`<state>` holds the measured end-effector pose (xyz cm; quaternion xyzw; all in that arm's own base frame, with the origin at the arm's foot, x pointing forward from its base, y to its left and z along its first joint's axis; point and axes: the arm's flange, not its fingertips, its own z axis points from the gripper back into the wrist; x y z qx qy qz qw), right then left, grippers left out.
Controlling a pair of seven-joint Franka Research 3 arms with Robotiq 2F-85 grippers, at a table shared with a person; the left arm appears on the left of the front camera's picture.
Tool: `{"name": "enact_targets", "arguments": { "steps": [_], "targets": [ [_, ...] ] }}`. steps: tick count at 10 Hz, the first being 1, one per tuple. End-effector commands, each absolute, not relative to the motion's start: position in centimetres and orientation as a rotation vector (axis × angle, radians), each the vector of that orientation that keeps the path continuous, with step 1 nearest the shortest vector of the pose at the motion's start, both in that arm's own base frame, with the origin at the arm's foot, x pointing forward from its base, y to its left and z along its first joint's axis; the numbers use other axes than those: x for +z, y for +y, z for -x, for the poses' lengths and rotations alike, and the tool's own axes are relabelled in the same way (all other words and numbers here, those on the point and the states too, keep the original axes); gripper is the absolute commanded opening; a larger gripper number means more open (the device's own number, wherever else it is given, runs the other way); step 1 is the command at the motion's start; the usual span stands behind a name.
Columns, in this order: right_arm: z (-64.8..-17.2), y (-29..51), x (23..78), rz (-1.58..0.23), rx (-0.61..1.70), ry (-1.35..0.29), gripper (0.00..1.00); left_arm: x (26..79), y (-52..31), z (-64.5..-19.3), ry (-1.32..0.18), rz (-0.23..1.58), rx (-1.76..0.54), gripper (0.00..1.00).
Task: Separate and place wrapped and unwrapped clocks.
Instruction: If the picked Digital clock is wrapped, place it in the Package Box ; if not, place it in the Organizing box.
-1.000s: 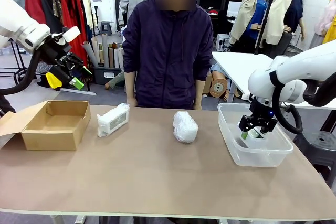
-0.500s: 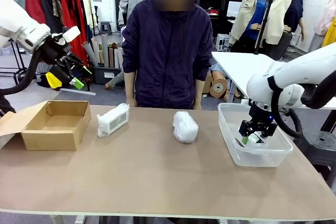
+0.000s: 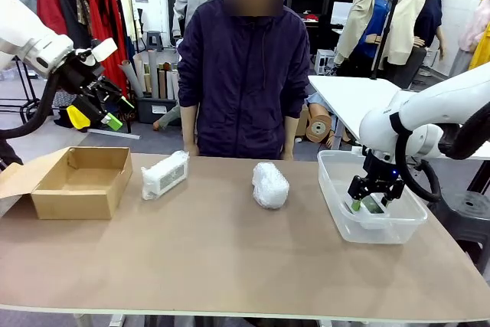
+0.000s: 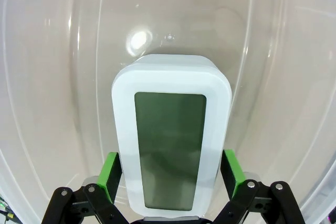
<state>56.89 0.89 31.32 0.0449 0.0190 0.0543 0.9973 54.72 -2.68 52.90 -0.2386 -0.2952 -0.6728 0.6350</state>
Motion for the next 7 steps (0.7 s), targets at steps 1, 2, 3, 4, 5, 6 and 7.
{"name": "enact_targets", "arguments": {
  "steps": [1,2,3,4,5,6,7],
  "targets": [
    [-56.8,1.1,31.5,-0.081,0.088,0.042,1.00,52.9,-2.7,-54.6,-0.677,0.539,-1.537,1.00],
    [-56.7,1.1,31.6,-0.085,0.090,0.044,1.00,52.9,-2.7,-54.6,-0.677,0.539,-1.537,1.00],
    [-56.5,1.2,32.2,-0.093,0.099,0.037,1.00,52.9,-2.7,-54.6,-0.677,0.539,-1.537,1.00],
    [-56.1,1.4,33.3,-0.093,0.132,0.018,1.00,52.9,-2.7,-54.6,-0.677,0.539,-1.537,1.00],
    [-55.8,1.6,34.6,-0.104,0.160,0.008,1.00,52.9,-2.7,-54.6,-0.677,0.539,-1.537,1.00],
    [-55.5,1.9,35.7,-0.108,0.186,0.002,1.00,52.9,-2.7,-54.6,-0.677,0.539,-1.537,1.00],
    [-55.5,2.0,36.6,-0.101,0.200,-0.016,1.00,52.9,-2.7,-54.6,-0.677,0.539,-1.537,1.00]
  ]
}}
